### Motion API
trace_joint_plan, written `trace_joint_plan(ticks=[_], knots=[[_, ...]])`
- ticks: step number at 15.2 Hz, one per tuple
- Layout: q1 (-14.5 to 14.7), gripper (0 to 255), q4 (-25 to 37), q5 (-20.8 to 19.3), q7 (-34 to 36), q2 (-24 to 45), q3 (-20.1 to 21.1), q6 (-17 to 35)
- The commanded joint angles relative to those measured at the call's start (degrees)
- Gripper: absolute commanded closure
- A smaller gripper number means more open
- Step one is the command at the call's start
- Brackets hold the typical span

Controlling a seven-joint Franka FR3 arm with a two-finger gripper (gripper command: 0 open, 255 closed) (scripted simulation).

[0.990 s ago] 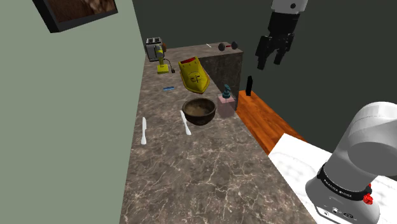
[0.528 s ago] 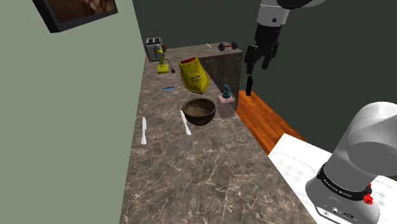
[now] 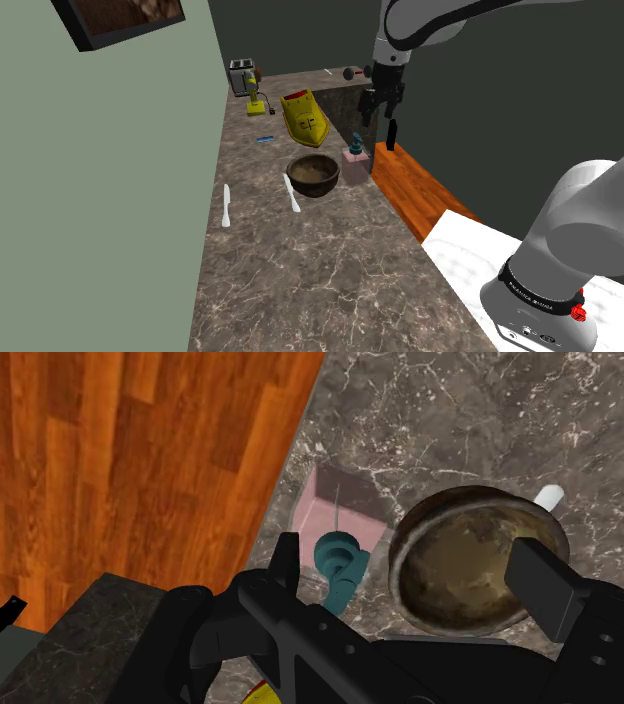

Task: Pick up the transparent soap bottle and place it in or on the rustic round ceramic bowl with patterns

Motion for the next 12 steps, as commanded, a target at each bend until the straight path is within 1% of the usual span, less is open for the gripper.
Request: trace_joint_plan(ticks=[1, 8, 9, 12], knots=[[-0.1, 0, 1.4, 0.2, -1.3, 3.9, -0.8, 2.6], [-0.3, 0, 10.2, 2.3, -5.3, 19.0, -2.5, 9.1], [-0.4, 0, 11.0, 2.6, -5.6, 20.2, -2.6, 9.5], [-0.4, 0, 9.9, 2.9, -5.8, 21.3, -2.5, 11.7]])
